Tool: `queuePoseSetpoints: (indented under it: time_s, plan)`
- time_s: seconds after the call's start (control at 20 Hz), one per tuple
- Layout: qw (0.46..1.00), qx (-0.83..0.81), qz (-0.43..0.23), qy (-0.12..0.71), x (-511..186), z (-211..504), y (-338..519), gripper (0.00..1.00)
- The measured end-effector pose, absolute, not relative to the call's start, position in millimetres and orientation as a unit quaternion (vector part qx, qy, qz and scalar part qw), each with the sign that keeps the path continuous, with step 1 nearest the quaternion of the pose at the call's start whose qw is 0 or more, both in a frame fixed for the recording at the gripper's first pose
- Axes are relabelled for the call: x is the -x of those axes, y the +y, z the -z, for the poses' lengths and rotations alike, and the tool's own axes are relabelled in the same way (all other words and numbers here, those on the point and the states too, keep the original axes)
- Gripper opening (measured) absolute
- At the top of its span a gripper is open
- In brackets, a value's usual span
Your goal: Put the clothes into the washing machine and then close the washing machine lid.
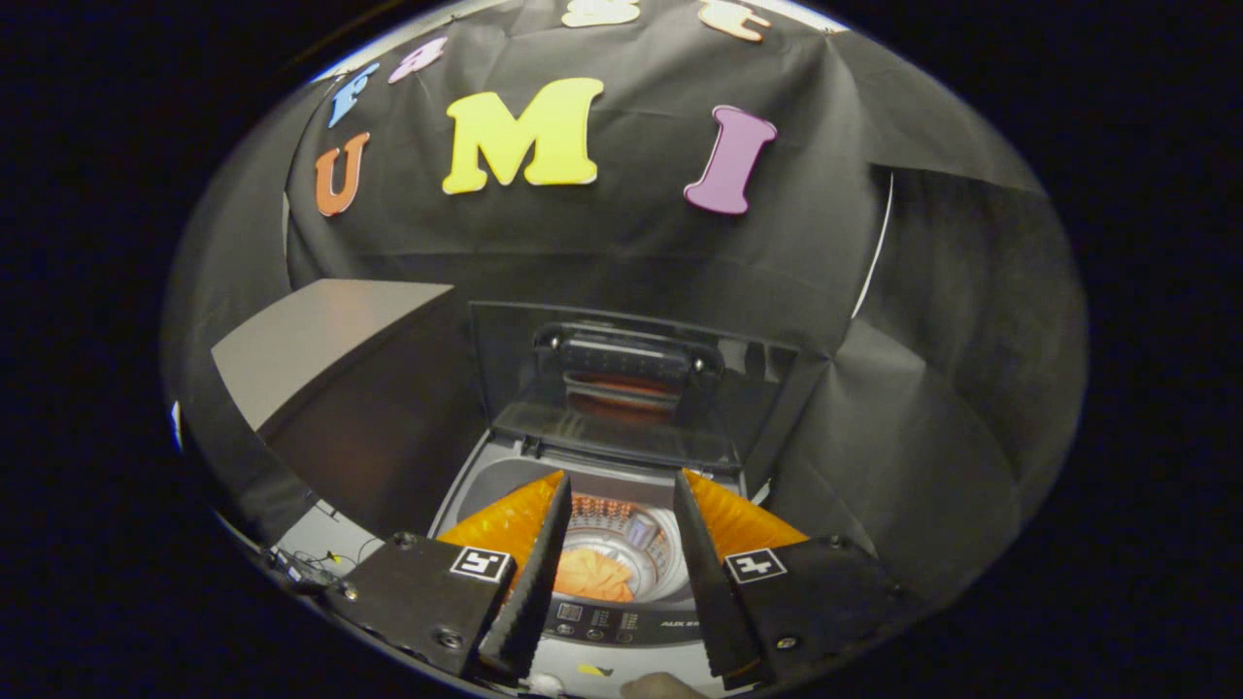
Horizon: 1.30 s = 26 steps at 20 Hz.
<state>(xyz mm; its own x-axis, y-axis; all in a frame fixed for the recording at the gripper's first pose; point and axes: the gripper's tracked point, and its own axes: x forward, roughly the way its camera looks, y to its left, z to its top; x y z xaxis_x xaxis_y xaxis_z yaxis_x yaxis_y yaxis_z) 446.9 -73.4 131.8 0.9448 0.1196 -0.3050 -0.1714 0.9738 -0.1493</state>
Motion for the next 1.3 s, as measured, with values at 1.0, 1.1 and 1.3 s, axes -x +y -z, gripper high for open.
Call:
queuePoseSetpoints:
  time_s: [1.0,1.1,1.3]
  plan:
    - [0.993,0.019,-0.066,0.098,-530,-244,-45,0.68]
    - [0.992,0.024,-0.063,0.104,-552,-246,-40,0.68]
    - [0.991,0.025,-0.057,0.119,-594,-242,-30,0.68]
